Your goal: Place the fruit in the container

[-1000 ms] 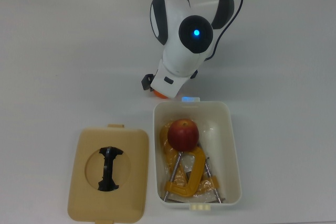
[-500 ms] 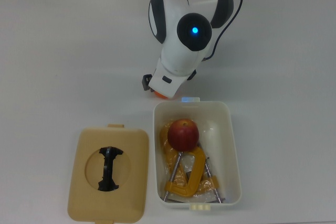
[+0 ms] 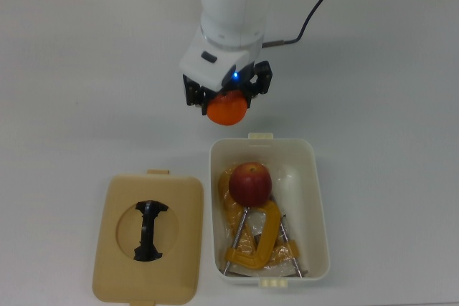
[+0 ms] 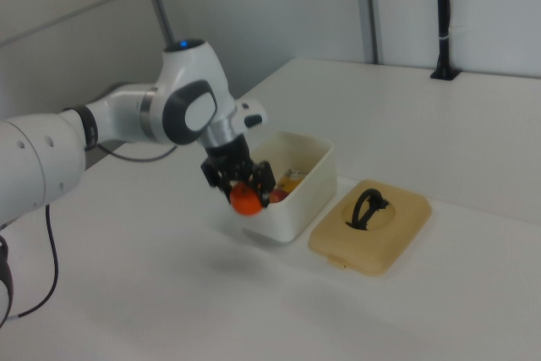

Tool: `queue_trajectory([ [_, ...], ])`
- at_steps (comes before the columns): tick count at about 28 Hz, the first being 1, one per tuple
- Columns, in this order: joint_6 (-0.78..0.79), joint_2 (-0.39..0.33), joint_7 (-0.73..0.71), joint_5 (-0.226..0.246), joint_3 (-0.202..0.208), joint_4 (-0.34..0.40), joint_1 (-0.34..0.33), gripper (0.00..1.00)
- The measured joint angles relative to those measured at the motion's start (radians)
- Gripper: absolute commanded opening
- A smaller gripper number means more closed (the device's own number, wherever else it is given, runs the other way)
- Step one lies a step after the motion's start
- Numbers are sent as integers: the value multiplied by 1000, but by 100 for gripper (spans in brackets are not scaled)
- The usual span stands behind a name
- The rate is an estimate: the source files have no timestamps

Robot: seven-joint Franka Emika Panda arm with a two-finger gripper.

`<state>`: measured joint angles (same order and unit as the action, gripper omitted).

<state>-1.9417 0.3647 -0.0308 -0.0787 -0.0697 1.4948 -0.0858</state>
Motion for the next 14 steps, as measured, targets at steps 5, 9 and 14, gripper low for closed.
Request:
queue_trajectory([
  [5,-143,-3,29,26,0,-48,7,8],
  [9,-294,24,92,27,0,-45,6,72],
  [14,-347,65,135,27,-2,-45,4,100],
])
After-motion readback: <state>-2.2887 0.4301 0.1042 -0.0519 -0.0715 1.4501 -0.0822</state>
